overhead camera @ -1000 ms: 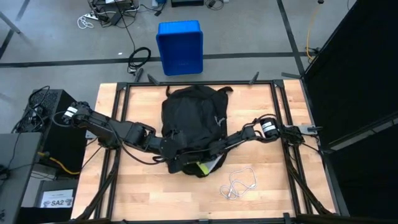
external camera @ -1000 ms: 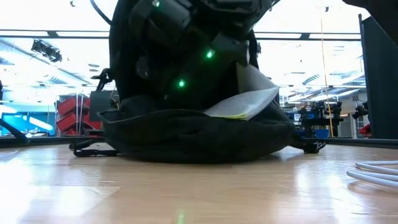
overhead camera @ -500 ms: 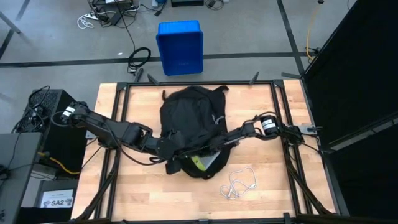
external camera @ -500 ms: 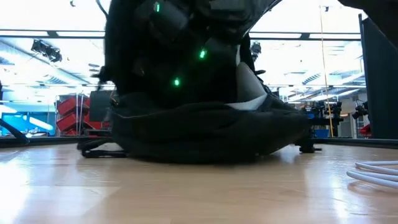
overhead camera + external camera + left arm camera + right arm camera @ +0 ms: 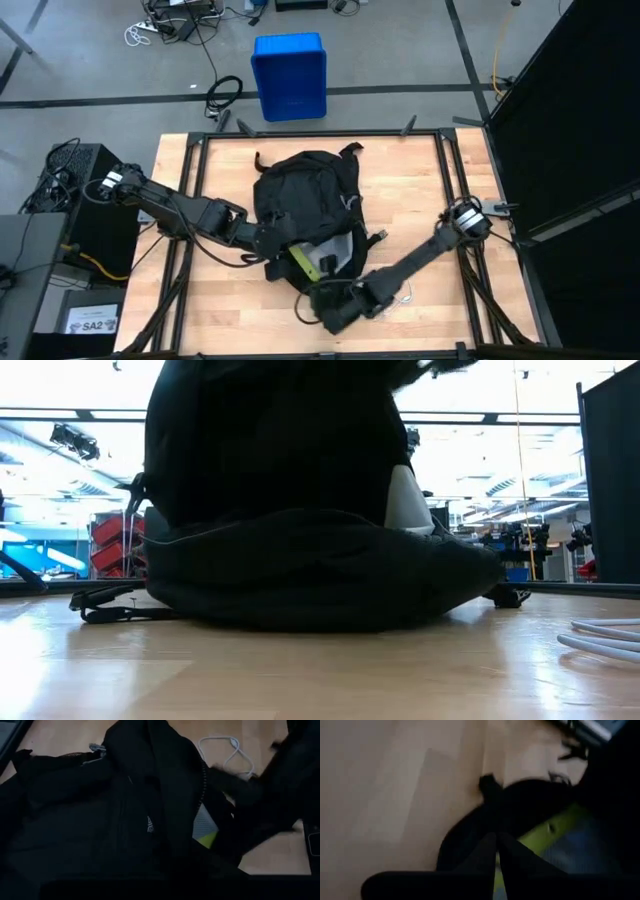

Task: Unpack backpack
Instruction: Put the zip lock bag into the backpack, then put the cellphone into the backpack

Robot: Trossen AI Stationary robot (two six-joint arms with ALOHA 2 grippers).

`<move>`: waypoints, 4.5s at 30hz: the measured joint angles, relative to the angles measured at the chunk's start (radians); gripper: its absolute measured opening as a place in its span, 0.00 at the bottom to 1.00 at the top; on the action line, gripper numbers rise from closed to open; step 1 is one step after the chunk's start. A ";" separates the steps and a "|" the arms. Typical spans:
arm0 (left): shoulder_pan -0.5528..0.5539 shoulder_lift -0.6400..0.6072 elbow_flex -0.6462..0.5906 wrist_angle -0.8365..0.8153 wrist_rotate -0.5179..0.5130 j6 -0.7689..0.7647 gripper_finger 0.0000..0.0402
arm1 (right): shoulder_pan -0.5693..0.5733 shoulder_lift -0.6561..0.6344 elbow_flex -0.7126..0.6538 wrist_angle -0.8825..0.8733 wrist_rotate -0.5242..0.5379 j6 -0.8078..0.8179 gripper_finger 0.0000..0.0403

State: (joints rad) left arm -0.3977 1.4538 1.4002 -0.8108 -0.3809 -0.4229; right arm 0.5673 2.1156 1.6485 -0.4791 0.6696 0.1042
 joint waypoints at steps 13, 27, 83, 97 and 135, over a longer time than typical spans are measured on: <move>-0.004 0.014 0.000 0.043 0.029 0.002 0.01 | -0.089 0.006 -0.113 -0.198 -0.013 0.314 0.00; -0.002 0.023 0.000 0.056 0.060 0.024 0.01 | -0.323 0.010 -0.167 0.278 0.000 0.252 0.00; -0.147 -0.088 0.234 -0.763 -0.347 -0.501 0.00 | -0.189 -0.450 -0.741 0.272 -0.066 0.477 0.00; -0.045 -0.001 0.233 -0.754 -0.380 -0.472 0.00 | -0.270 -0.450 -0.764 0.285 -0.043 0.542 0.03; 0.071 0.032 0.232 -0.760 -0.261 -0.308 0.00 | -0.568 -0.247 -0.742 0.337 -0.140 0.614 0.93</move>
State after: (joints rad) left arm -0.3267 1.4857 1.6321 -1.5707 -0.6415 -0.7304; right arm -0.0012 1.8687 0.9070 -0.1424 0.5292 0.7179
